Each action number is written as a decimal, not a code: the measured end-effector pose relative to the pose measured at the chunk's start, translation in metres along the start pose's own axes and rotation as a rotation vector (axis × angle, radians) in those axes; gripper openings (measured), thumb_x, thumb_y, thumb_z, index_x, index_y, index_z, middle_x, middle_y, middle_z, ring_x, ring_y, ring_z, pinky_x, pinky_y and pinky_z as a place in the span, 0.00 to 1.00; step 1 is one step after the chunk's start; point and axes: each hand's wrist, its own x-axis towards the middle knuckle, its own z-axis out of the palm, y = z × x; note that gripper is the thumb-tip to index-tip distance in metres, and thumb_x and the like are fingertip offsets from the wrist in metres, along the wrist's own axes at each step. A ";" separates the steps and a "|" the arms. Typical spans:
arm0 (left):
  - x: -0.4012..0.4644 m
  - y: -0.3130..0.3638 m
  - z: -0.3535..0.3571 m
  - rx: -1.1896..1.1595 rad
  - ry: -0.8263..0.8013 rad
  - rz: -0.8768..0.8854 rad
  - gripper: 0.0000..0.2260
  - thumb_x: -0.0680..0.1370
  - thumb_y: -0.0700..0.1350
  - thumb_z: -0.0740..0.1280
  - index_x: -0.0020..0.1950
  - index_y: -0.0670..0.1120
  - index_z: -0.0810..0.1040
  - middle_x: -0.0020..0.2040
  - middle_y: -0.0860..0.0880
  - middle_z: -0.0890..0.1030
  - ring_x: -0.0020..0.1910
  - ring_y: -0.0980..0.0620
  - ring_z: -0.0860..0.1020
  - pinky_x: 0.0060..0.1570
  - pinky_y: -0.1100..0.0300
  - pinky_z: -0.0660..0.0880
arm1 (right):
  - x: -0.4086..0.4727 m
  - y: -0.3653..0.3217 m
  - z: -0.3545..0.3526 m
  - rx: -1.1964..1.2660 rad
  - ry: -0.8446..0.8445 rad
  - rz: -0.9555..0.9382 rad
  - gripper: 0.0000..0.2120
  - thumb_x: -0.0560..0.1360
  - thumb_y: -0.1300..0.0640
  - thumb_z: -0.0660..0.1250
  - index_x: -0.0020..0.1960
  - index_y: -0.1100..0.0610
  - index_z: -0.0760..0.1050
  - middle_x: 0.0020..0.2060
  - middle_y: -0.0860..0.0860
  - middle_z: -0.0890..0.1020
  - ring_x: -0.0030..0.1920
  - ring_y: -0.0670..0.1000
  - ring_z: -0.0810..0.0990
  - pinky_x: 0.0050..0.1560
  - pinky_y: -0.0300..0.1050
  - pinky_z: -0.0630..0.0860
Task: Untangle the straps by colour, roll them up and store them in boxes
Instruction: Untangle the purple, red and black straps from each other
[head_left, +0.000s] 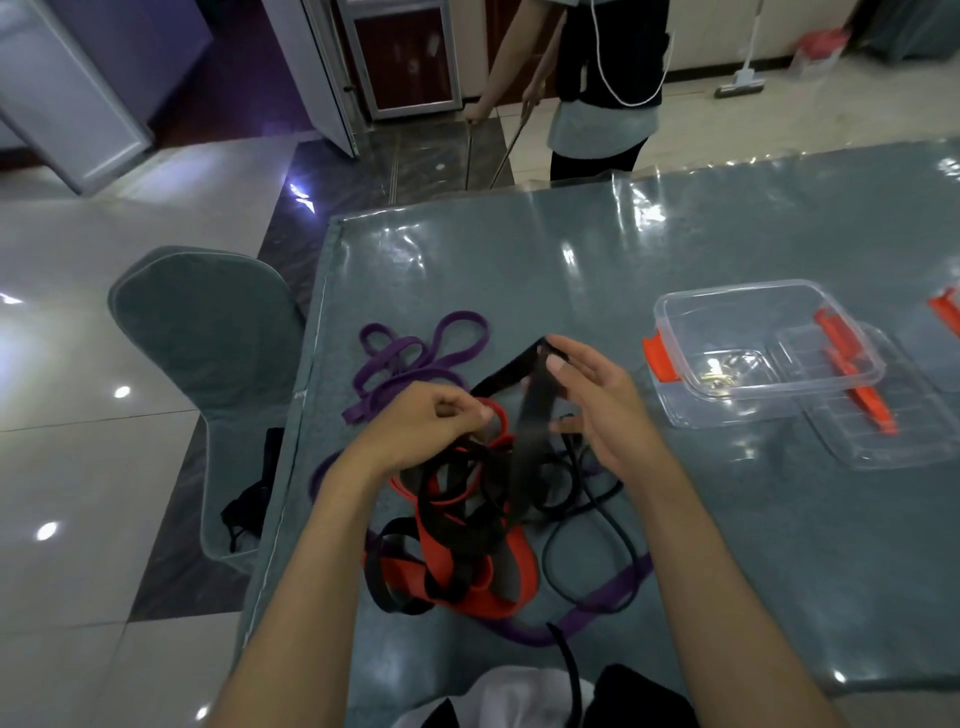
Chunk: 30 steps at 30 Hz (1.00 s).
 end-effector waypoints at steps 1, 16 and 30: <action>0.001 0.002 0.007 -0.021 0.014 -0.018 0.16 0.81 0.63 0.70 0.48 0.53 0.89 0.46 0.55 0.89 0.50 0.61 0.86 0.58 0.59 0.77 | 0.001 -0.001 0.004 0.048 -0.037 0.022 0.17 0.85 0.58 0.66 0.74 0.56 0.75 0.65 0.56 0.84 0.60 0.57 0.87 0.41 0.54 0.85; 0.014 -0.023 -0.016 -0.358 0.463 -0.020 0.11 0.79 0.41 0.75 0.38 0.53 0.86 0.39 0.51 0.88 0.40 0.57 0.86 0.43 0.66 0.79 | 0.030 0.074 -0.040 -0.768 0.030 0.160 0.15 0.84 0.66 0.64 0.69 0.59 0.78 0.63 0.59 0.84 0.63 0.58 0.81 0.64 0.55 0.78; 0.014 -0.020 -0.034 -0.814 0.634 0.069 0.08 0.76 0.48 0.77 0.52 0.47 0.87 0.45 0.48 0.88 0.45 0.53 0.87 0.48 0.57 0.82 | 0.037 0.127 -0.070 -1.492 0.068 -0.211 0.04 0.79 0.53 0.74 0.51 0.53 0.87 0.41 0.50 0.85 0.54 0.58 0.78 0.51 0.55 0.75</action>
